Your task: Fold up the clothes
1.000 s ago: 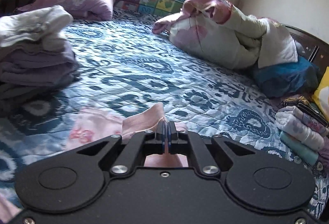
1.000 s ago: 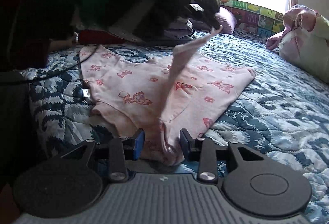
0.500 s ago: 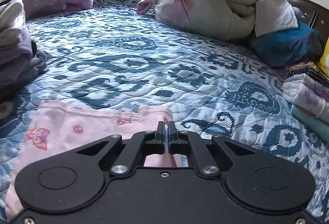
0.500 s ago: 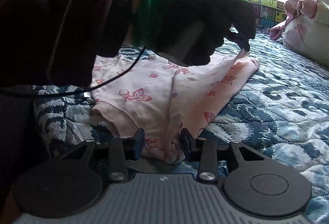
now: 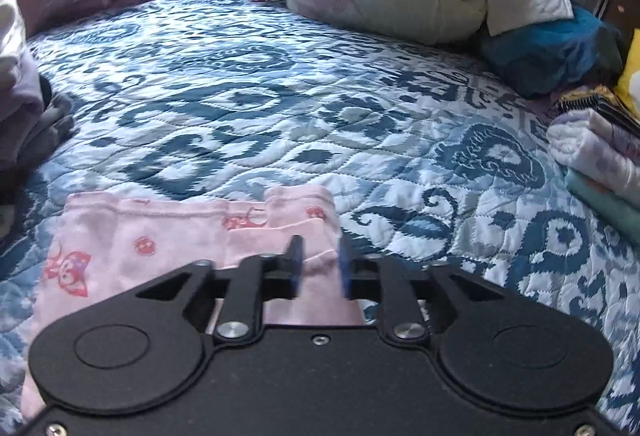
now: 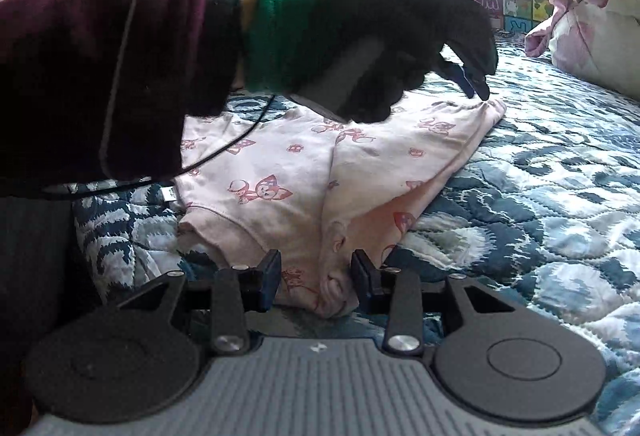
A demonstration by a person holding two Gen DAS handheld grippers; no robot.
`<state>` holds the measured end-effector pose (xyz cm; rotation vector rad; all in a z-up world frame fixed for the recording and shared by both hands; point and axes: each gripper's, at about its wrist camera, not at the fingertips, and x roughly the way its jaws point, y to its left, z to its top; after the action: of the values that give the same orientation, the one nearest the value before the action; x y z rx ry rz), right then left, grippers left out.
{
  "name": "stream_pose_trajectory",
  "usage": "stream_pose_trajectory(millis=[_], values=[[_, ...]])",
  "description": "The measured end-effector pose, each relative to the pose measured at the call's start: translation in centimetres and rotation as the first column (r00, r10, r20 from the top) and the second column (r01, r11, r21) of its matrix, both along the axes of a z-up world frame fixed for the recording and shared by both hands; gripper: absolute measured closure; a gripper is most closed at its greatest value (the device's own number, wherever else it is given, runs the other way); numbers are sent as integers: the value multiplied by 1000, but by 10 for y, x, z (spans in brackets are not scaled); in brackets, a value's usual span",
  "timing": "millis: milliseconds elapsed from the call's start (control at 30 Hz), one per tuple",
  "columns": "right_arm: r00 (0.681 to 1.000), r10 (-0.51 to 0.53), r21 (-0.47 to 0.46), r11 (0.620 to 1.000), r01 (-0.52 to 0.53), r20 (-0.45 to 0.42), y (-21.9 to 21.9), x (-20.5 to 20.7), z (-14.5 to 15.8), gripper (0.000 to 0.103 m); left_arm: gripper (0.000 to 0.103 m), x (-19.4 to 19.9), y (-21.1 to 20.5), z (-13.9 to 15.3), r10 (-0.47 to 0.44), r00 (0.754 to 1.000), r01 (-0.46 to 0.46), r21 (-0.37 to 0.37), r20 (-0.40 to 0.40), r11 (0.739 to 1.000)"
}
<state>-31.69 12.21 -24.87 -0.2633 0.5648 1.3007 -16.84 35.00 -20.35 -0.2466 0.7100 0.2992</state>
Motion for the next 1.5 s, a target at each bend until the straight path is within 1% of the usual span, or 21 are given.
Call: stream_pose_trajectory(millis=[100, 167, 200, 233, 267, 300, 400, 467, 533, 600, 633, 667, 700, 767, 867, 1000, 1100, 1200, 1300, 1367, 1500], values=[[1000, -4, 2, 1000, 4, -9, 0, 1, 0, 63, 76, 8, -8, -2, -21, 999, 23, 42, -47, 999], [1000, -6, 3, 1000, 6, -12, 1, 2, 0, 63, 76, 14, -12, -7, -14, 997, 18, 57, -75, 998], [1000, -6, 3, 1000, 6, -12, 1, 2, 1, 63, 80, 16, -12, -10, -6, 996, 11, 64, -86, 998], [1000, -6, 3, 1000, 6, -12, 1, 2, 1, 63, 92, 17, -12, -12, 0, 995, 6, 71, -96, 997], [1000, -6, 3, 1000, 6, -12, 2, 2, 1, 63, 96, 16, -12, -14, 2, 995, 5, 73, -100, 997], [1000, -6, 3, 1000, 6, -12, 2, 2, 1, 63, 97, 15, -12, -14, 2, 995, 5, 75, -96, 997], [1000, -5, 4, 1000, 5, -11, 3, 2, 1, 63, 98, 7, -14, -7, 21, 999, -16, 106, -45, 994], [1000, -5, 4, 1000, 5, -12, 3, 2, 1, 63, 99, 6, -14, -2, 26, 1000, -24, 108, -16, 994], [1000, -3, 3, 1000, 3, -15, 3, 3, 1, 62, 99, 13, -15, -8, 5, 999, -1, 107, -38, 994], [1000, 0, 0, 1000, 0, -17, 3, 3, 0, 61, 93, 22, -18, -23, -36, 991, 51, 116, -126, 992], [1000, 2, -2, 1000, -2, -17, 3, 3, 0, 61, 92, 24, -19, -26, -44, 989, 62, 124, -144, 990], [1000, 3, -3, 1000, -3, -17, 4, 3, 0, 61, 91, 22, -19, -23, -41, 990, 57, 122, -133, 991], [1000, 4, -4, 1000, -4, -17, 3, 3, 0, 60, 90, 17, -19, -17, -37, 993, 49, 111, -109, 993], [1000, 4, -5, 1000, -4, -19, 2, 3, 1, 60, 90, 2, -20, -5, -27, 998, 34, 116, -63, 993], [1000, 1, -8, 1000, -1, -24, -5, 5, 5, 61, 90, -30, -21, 7, -19, 1000, 21, 103, -19, 994], [999, -32, 19, 999, 32, -17, -25, 10, 16, 60, 90, -86, -21, 10, -8, 1000, 8, 62, 2, 998], [996, -86, 67, 994, 85, 1, -36, 15, 23, 63, 90, -127, -25, 8, -8, 1000, 7, 32, 24, 999], [992, -122, 132, 984, 118, 19, -32, 15, 30, 78, 90, -154, -28, 0, -14, 999, 14, -9, 35, 1000], [991, -122, 164, 980, 112, 55, -15, 8, 32, 84, 90, -167, -27, -13, -14, 999, 15, -37, 46, 999], [991, -114, 118, 987, 106, 64, 3, 4, 24, 85, 90, -170, -23, -23, -12, 998, 16, -66, 67, 998], [991, -109, -29, 993, 111, 78, 26, 2, -2, 85, 90, -174, -14, -42, 0, 995, 12, -122, 100, 993]])
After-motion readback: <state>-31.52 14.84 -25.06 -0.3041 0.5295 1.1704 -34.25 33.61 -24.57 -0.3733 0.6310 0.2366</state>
